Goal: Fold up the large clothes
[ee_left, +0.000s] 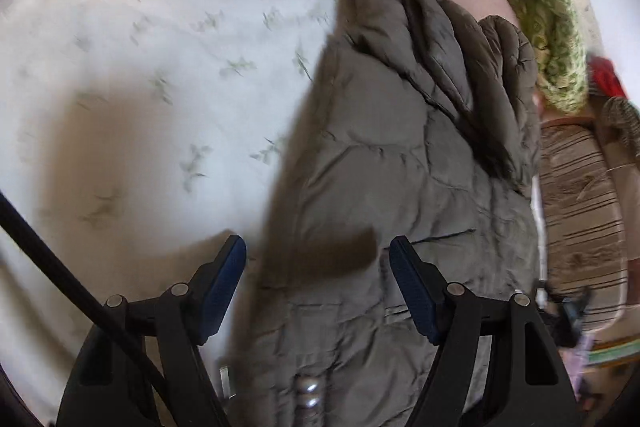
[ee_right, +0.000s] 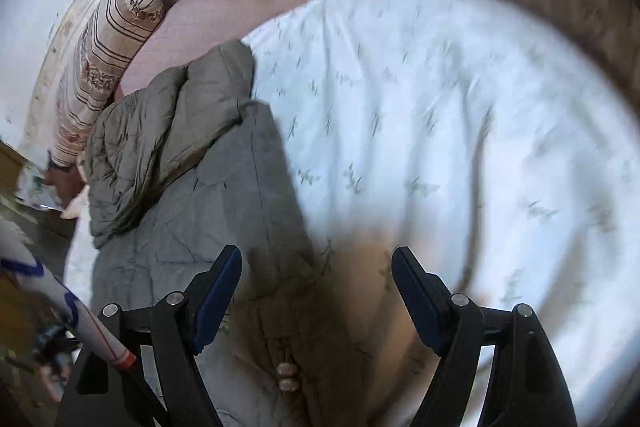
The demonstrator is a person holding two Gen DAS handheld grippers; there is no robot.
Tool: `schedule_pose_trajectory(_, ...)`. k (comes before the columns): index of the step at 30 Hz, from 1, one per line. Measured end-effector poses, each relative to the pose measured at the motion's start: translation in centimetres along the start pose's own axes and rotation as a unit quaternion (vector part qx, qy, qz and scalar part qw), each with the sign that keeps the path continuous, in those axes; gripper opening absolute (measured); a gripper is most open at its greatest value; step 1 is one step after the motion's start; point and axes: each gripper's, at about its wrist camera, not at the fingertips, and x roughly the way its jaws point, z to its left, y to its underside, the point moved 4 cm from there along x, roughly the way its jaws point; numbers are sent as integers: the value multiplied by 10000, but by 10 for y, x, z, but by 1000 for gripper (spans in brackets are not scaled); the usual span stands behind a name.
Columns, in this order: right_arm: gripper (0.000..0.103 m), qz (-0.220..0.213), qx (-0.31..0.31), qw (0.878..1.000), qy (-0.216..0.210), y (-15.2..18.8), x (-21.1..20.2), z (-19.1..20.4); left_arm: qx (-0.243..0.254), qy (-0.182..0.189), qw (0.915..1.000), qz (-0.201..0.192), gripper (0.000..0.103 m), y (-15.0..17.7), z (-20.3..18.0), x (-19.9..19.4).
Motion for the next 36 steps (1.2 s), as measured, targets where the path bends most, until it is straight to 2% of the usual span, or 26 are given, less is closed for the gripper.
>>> schedule_pose_trajectory(3,82,287,189,9980,-527,6,21,5,-88,296,9995,9,73,2,-2,-1)
schedule_pose_trajectory(4,82,320,186,9975,-597,6,24,8,-149,630,9978,140,73,8,-4,-2)
schedule_pose_trajectory(5,82,347,180,9972,-635,8,26,10,-164,776,9967,185,73,12,-6,-2)
schedule_pose_trajectory(9,82,610,323,9919,-1068,15,26,16,27,967,9949,276,73,42,-15,-9)
schedule_pose_trajectory(11,82,799,538,9851,-1424,22,23,14,104,1063,9939,260,73,57,-17,-15)
schedule_pose_trajectory(19,77,1025,518,9748,-1915,54,4,14,-242,1846,9825,45,73,99,-9,-40)
schedule_pose_trajectory(23,72,1157,567,9667,-2210,66,-3,14,-7,1783,9838,160,73,110,-13,-37)
schedule_pose_trajectory(29,64,1190,591,9645,-2284,84,-8,7,-118,1699,9849,325,73,104,-11,-23)
schedule_pose_trajectory(36,52,1285,512,9578,-2520,104,-15,7,241,1231,9921,100,71,118,-25,-25)
